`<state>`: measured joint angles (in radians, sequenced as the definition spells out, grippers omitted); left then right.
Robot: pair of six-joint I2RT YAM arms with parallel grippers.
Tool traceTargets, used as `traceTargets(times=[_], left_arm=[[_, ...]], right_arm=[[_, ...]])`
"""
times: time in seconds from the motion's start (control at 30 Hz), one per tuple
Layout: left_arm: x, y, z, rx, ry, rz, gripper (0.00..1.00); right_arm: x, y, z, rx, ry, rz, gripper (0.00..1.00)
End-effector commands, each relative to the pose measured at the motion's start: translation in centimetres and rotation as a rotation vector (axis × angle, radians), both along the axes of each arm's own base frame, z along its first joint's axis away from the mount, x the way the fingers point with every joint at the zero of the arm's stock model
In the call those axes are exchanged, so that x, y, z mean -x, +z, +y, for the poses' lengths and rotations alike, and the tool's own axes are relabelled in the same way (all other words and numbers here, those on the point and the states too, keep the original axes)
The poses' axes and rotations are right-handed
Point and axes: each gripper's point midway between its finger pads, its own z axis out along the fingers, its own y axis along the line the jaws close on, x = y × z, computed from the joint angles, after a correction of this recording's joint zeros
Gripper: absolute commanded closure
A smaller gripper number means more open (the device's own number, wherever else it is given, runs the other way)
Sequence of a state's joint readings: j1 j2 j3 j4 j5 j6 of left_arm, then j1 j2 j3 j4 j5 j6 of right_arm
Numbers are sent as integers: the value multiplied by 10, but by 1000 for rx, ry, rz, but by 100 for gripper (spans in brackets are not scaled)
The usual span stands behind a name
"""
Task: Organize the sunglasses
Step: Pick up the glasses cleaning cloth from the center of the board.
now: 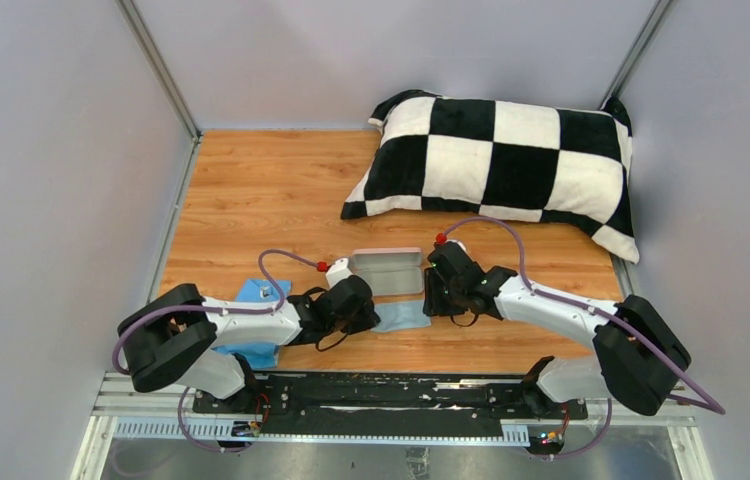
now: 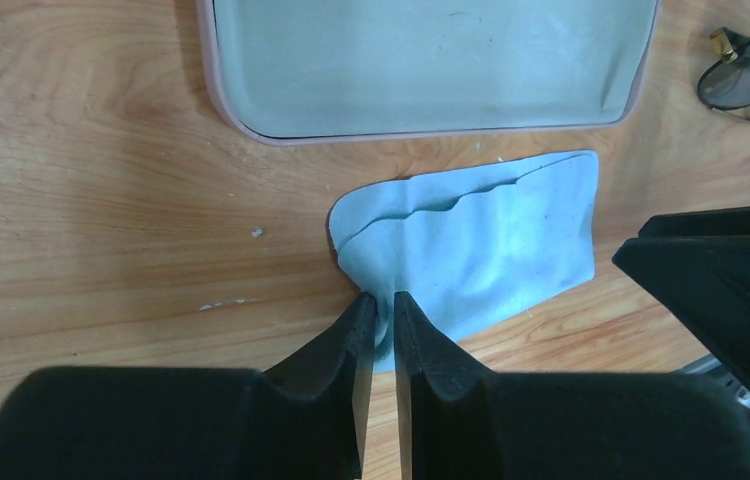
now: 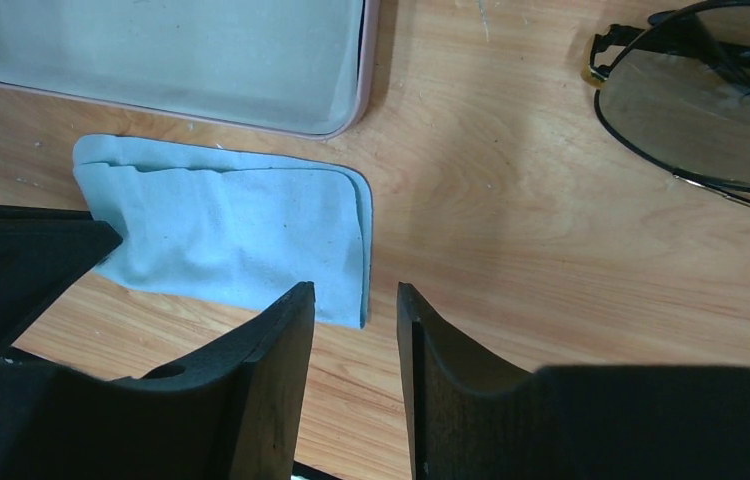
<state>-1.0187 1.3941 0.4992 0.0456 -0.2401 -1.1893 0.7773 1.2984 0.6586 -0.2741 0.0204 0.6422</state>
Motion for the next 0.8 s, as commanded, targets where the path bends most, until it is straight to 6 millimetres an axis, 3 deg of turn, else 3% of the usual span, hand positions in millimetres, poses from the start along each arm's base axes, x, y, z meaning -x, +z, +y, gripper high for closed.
traceTargets(times=[0.0, 0.47, 0.53, 0.7, 0.77], left_arm=[[17, -25, 16, -76, 2, 75, 83], [11, -21, 13, -87, -5, 53, 98], [11, -22, 11, -90, -13, 57, 100], [9, -15, 6, -71, -24, 41, 100], [7, -9, 5, -64, -27, 25, 100]], right_arm=[[0, -2, -11, 28, -22, 7, 59], [6, -28, 3, 12, -1, 107, 64], [6, -31, 3, 15, -6, 115, 69], [3, -28, 4, 14, -6, 104, 98], [2, -25, 4, 11, -5, 95, 100]])
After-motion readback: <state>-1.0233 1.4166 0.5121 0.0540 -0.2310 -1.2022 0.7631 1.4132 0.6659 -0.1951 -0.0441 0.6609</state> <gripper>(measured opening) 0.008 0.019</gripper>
